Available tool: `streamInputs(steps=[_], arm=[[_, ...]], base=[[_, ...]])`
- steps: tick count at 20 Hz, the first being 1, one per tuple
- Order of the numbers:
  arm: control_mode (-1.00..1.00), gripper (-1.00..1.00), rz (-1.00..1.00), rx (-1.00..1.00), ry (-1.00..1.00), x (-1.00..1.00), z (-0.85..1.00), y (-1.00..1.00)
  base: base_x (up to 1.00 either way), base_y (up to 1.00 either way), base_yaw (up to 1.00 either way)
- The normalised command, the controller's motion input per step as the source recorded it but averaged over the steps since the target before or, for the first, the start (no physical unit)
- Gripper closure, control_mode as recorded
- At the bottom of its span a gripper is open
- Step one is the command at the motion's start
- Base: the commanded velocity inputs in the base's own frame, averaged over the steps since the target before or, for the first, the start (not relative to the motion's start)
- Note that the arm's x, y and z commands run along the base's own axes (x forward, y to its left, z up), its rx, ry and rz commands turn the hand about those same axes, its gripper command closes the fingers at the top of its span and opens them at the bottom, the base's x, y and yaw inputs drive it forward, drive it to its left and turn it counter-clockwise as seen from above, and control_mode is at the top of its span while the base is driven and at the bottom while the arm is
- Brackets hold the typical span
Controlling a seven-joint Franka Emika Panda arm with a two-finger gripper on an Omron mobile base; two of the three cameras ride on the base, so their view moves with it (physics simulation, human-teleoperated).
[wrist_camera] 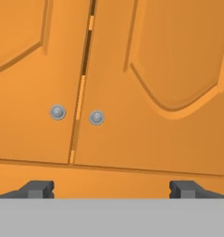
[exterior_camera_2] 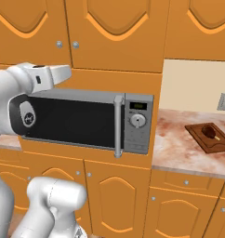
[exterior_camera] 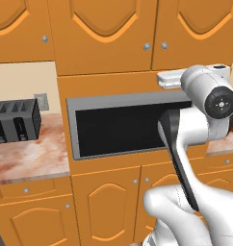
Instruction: Open the cabinet, retrieve the rolling pin, and place it next to the meat on the cutting board to prepare for tenderizing.
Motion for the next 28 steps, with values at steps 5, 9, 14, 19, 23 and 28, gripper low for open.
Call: streamInputs(steps=[5, 9, 14, 19, 23, 28], arm=[[-1.0, -1.0, -0.02, 0.0, 0.0, 0.02, 0.02, -0.01], [-1.0, -1.0, 0.0, 0.0, 0.0, 0.05, 0.0, -0.02], [-1.0, -1.0, 0.0, 0.0, 0.0, 0.28, 0.0, 0.0], [-1.0, -1.0, 0.0, 0.0, 0.0, 0.44, 0.02, 0.0], [-1.0, -1.0, 0.0, 0.0, 0.0, 0.61, 0.01, 0.05], [-1.0, -1.0, 0.0, 0.0, 0.0, 0.4, 0.01, 0.03]], base=[[0.0, 0.0, 0.0], [0.0, 0.0, 0.0], [0.0, 0.0, 0.0], [0.0, 0.0, 0.0], [0.0, 0.0, 0.0], [0.0, 0.0, 0.0]])
